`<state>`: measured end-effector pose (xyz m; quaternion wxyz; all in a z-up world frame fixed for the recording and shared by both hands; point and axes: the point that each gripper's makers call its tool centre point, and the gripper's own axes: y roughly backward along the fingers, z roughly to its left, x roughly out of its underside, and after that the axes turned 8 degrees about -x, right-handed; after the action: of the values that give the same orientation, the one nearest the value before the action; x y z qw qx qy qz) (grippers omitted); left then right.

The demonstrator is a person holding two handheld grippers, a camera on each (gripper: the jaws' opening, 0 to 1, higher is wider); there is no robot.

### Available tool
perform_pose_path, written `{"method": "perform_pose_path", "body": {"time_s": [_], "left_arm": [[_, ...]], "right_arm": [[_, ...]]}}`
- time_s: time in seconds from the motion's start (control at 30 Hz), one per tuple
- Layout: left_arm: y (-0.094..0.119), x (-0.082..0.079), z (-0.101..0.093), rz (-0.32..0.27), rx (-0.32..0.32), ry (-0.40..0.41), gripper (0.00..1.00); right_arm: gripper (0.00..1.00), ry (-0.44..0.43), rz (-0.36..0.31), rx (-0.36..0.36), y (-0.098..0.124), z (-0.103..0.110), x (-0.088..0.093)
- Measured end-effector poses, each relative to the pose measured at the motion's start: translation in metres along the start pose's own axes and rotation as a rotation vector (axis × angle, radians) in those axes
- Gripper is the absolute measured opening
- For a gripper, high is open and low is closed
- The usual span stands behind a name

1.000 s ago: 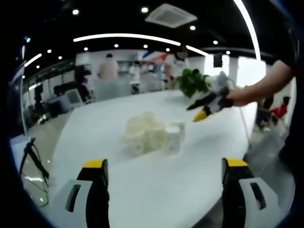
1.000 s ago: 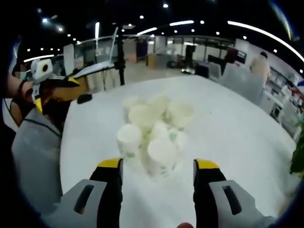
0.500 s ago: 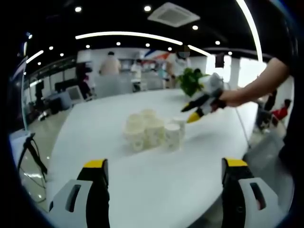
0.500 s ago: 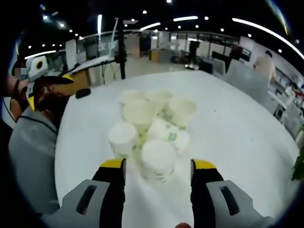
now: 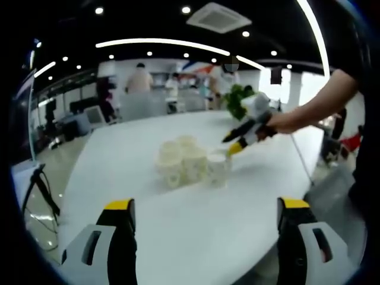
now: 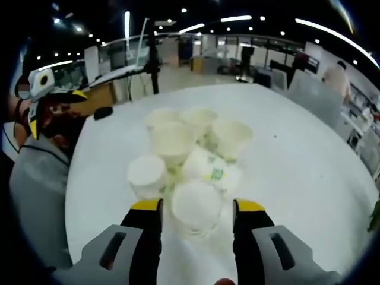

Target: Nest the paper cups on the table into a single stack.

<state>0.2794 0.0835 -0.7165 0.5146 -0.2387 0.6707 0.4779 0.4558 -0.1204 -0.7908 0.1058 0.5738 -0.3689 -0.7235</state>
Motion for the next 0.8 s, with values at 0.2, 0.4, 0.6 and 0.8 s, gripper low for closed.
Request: {"method": "perform_pose_path", "body": {"time_s": [0.2,0.4,0.6,0.8], "left_arm": [[0.001,0.002,0.000,0.001,-0.005,0.009,0.99],[0.000,0.002,0.001,0.003,-0.008,0.012,0.99],[0.000,0.001,0.001,-0.002,-0.004,0.019,1.00],[-0.001,0.001,-0.004,0.006,0.016,0.007,1.00]], "right_arm": [[0.39,-0.004,0.011,-0.004,-0.005,-0.003,0.001],[0.33,0.000,0.020,-0.014,-0.006,-0.003,0.003],[0.33,0.008,0.024,-0.010,-0.003,-0.004,0.005],[0.33,-0.025,-0.006,0.002,0.006,-0.005,0.004]]}}
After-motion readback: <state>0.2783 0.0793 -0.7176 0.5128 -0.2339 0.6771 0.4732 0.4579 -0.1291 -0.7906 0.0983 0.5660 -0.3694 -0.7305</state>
